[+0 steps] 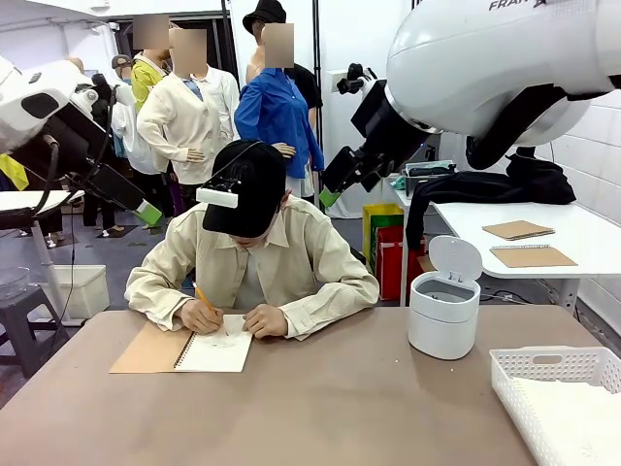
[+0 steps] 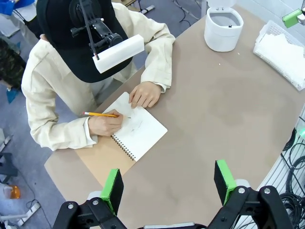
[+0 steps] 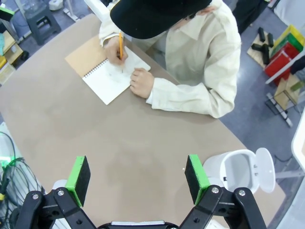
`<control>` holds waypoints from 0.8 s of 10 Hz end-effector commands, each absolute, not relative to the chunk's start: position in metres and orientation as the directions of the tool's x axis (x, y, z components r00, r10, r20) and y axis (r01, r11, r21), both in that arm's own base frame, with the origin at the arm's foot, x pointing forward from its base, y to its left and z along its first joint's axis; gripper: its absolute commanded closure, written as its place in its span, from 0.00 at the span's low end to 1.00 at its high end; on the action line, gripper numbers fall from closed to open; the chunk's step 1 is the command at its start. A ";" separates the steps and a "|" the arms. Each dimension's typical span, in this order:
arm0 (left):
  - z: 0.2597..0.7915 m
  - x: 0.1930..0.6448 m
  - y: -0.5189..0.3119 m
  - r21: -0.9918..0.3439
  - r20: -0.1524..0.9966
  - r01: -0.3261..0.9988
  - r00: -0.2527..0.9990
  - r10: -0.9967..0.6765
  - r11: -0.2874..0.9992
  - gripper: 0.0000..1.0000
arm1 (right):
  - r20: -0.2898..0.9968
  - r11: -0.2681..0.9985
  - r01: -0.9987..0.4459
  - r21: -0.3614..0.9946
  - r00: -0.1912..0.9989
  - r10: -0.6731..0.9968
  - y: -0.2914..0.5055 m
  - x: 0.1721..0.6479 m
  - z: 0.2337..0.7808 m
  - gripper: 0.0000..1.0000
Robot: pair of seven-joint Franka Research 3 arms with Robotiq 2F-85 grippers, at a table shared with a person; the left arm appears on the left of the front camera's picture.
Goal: Sort the paper based on its condition.
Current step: If a person hands you a paper, place it in the Organizing basket , and if it's crumpled, put it in the Trash can.
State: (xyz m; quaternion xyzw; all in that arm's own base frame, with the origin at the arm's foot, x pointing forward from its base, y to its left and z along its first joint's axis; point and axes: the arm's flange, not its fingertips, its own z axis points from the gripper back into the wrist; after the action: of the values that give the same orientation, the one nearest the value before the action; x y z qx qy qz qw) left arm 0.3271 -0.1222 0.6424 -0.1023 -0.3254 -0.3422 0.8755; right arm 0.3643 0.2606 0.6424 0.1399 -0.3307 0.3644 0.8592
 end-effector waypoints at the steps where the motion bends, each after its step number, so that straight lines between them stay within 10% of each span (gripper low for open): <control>1: 0.639 0.327 -0.110 0.053 0.656 0.676 0.531 -0.536 0.735 0.00 | 0.666 0.687 -0.727 0.007 0.516 0.539 0.253 0.359 0.640 0.00; 8: 0.641 0.338 -0.115 0.039 0.649 0.715 0.514 -0.561 0.698 0.00 | 0.702 0.657 -0.754 0.001 0.468 0.536 0.220 0.346 0.620 0.00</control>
State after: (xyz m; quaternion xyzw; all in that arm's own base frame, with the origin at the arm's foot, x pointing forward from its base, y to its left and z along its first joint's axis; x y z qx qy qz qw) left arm 0.3324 -0.1152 0.6397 -0.1012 -0.3244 -0.3503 0.8728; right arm 0.3482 0.2246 0.6285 0.1352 -0.3304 0.3682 0.8585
